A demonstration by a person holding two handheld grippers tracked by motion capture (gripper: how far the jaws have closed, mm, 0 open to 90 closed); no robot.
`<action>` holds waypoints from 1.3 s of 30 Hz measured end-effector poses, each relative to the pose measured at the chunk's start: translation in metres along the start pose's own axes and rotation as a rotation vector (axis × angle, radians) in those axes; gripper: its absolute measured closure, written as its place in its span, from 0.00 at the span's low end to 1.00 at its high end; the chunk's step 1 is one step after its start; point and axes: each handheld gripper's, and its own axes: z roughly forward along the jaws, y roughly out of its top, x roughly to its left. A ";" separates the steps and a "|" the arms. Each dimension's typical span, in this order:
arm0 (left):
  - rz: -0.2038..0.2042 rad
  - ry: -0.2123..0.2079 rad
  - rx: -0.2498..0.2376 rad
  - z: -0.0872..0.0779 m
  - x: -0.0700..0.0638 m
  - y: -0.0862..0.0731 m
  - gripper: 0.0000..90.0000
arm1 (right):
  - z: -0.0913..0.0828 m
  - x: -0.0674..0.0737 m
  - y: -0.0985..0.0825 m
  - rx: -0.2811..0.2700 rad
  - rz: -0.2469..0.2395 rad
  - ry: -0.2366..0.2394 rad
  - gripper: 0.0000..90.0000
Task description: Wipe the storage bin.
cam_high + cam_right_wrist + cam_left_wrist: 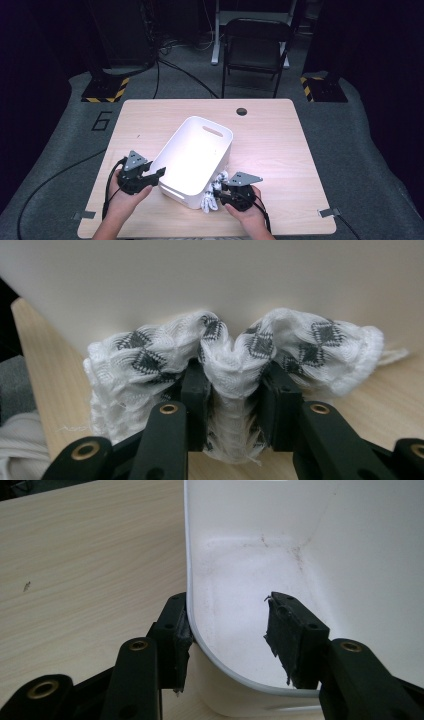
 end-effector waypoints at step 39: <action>0.012 -0.145 0.052 0.012 0.018 0.003 0.65 | -0.040 0.040 0.019 -0.140 -0.014 0.053 0.70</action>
